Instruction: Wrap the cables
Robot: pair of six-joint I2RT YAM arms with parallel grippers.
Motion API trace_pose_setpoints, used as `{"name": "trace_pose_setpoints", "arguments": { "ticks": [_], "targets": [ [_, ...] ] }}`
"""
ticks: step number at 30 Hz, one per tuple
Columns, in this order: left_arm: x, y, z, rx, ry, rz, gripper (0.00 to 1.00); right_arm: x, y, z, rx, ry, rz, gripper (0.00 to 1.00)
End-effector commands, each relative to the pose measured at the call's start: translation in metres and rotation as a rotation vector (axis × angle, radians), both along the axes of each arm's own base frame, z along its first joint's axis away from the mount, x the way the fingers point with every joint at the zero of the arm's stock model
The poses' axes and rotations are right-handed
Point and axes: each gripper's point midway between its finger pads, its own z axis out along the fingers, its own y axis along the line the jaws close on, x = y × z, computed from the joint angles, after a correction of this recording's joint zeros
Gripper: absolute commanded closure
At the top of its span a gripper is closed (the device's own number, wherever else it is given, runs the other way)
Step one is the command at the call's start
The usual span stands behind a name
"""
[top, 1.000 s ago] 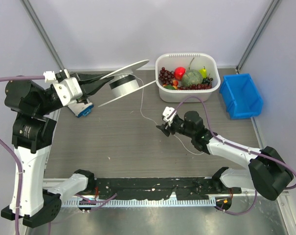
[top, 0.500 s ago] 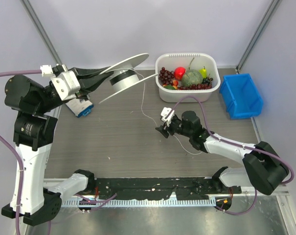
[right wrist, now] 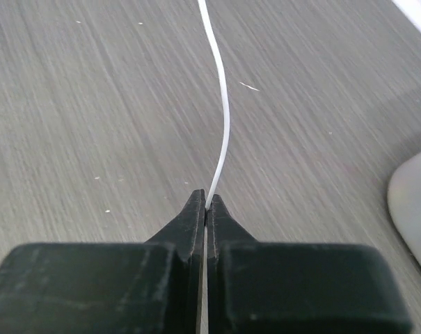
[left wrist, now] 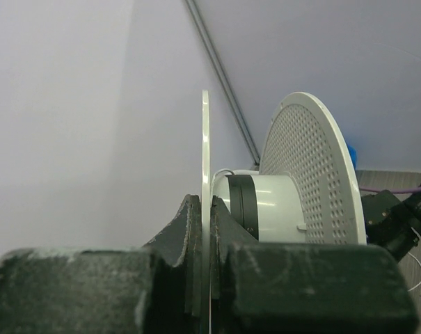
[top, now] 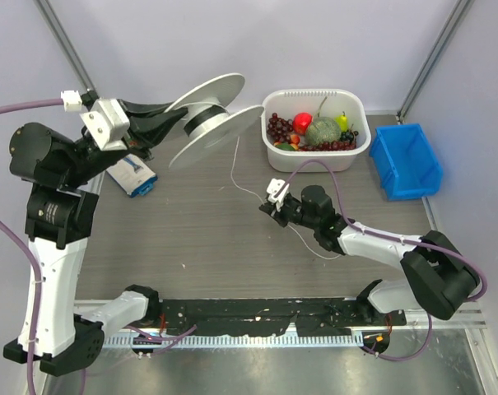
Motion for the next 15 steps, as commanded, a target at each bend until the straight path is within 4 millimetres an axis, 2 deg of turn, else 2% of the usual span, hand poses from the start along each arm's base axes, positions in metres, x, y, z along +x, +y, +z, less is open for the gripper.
{"name": "trace_pose_setpoints", "arguments": {
  "ticks": [1,5,8,11,15],
  "targets": [
    [0.009,0.017,0.044,-0.179,-0.010,0.101,1.00,-0.005,0.020,0.032,0.092,-0.021,0.019,0.99],
    [0.020,0.021,0.043,-0.237,0.038,0.130,1.00,-0.021,0.034,0.030,0.085,0.002,0.052,0.99],
    [0.029,0.025,0.037,-0.269,0.075,0.164,1.00,-0.038,0.052,0.028,0.072,0.046,0.098,0.99],
    [0.036,0.027,0.032,-0.294,0.097,0.181,1.00,-0.048,0.074,0.036,0.081,0.052,0.151,0.99],
    [0.040,0.027,0.026,-0.304,0.119,0.190,1.00,-0.049,0.097,0.053,0.104,0.033,0.178,0.99]
  ]
}}
